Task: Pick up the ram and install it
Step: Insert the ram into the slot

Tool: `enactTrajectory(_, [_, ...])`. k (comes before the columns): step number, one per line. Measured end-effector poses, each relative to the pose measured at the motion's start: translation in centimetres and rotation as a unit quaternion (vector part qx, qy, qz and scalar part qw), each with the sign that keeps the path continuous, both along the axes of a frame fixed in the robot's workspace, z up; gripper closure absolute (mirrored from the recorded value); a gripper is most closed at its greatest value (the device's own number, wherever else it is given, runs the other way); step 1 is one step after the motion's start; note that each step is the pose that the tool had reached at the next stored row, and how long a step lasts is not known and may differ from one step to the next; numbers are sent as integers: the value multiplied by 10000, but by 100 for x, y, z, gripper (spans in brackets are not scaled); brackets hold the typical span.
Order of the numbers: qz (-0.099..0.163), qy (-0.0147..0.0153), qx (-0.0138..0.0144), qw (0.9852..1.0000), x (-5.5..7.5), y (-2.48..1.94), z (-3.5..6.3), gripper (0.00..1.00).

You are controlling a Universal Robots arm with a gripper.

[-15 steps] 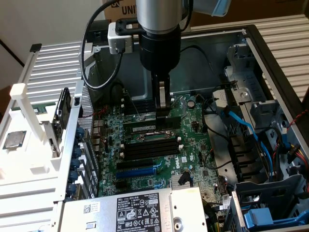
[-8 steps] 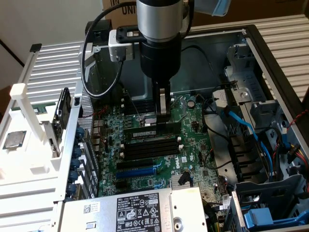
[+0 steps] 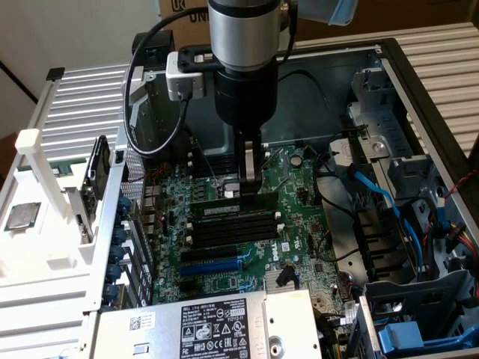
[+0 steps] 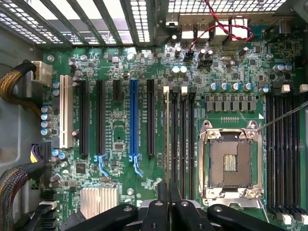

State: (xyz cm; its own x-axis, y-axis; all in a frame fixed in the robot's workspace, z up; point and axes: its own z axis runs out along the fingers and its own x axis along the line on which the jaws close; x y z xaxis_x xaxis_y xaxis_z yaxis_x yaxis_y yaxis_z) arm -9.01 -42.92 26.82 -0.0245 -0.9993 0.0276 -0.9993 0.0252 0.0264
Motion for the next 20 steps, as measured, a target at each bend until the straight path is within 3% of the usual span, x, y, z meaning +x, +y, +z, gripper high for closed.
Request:
enactTrajectory(4, [3,-1,-8,10000,1,41,-2,88])
enactTrajectory(20, [75,-1,-8,10000,0,45,-12,88])
